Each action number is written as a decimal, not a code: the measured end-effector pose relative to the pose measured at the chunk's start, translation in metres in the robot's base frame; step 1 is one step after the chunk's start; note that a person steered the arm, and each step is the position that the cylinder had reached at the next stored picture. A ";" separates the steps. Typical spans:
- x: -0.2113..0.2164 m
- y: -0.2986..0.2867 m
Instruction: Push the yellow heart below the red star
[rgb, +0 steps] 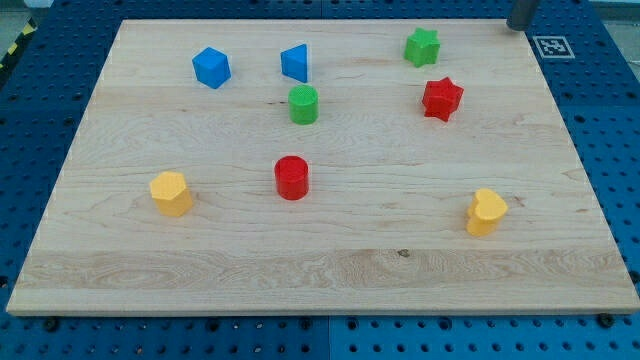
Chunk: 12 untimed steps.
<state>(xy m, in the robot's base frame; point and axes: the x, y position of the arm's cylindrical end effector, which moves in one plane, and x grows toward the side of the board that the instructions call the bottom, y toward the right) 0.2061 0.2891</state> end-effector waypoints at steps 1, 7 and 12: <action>0.000 0.000; 0.028 -0.008; 0.139 -0.072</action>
<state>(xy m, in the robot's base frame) 0.3449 0.2169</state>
